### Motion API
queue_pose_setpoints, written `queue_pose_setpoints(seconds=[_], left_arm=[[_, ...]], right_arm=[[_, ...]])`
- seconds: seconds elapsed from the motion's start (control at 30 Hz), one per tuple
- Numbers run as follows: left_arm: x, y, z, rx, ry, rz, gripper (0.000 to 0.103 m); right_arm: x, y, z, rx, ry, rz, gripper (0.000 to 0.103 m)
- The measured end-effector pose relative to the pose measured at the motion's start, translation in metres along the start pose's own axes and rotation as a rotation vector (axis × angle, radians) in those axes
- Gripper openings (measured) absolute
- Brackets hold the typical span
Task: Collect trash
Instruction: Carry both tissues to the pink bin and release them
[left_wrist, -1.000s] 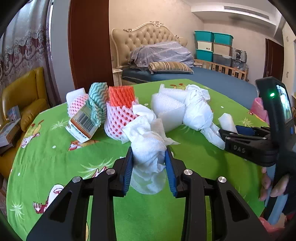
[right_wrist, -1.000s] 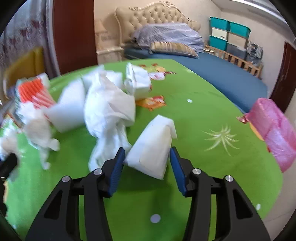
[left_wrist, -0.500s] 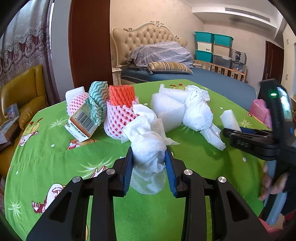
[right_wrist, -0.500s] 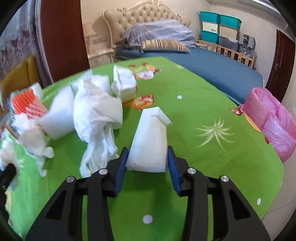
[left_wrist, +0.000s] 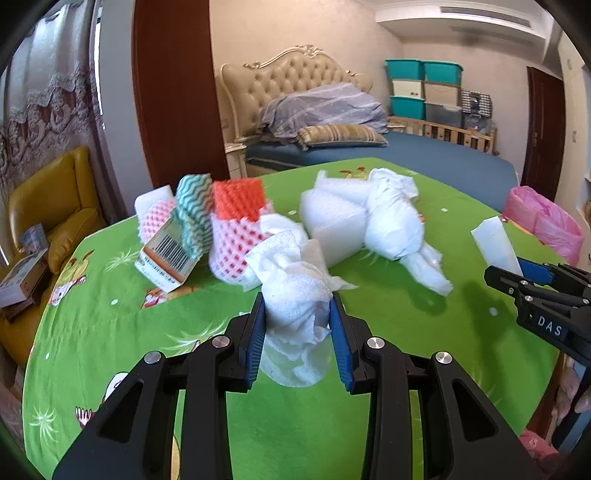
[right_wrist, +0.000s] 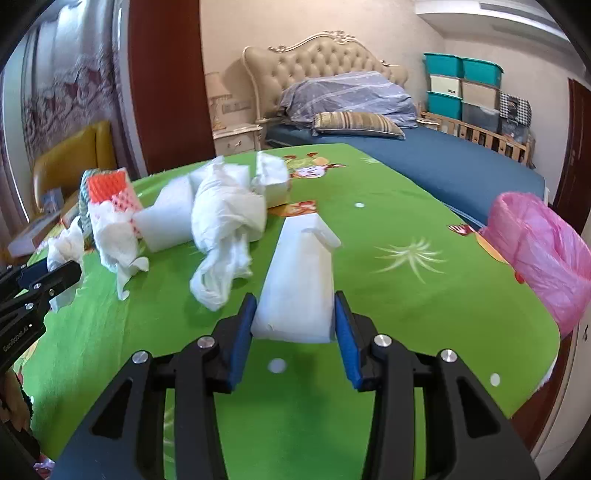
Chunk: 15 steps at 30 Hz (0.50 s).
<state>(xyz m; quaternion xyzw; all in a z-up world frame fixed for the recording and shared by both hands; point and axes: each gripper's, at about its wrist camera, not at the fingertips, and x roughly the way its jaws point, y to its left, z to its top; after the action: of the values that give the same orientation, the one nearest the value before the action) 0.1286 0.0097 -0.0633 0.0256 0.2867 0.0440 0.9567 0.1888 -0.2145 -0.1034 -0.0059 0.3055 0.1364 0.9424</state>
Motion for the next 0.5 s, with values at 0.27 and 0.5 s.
queue_pose_setpoints(seconds=[0.27,0.5], left_arm=[[-0.003,-0.044,0.021,0.026,0.008,-0.136,0.033],[0.007,-0.100,0.055,0.038,-0.007,-0.303,0.033]], right_arm=[[-0.044,-0.066,0.010,0.066,-0.150,-0.060,0.041],[-0.078,-0.144,0.018,0.124,-0.233,-0.140,0.041]])
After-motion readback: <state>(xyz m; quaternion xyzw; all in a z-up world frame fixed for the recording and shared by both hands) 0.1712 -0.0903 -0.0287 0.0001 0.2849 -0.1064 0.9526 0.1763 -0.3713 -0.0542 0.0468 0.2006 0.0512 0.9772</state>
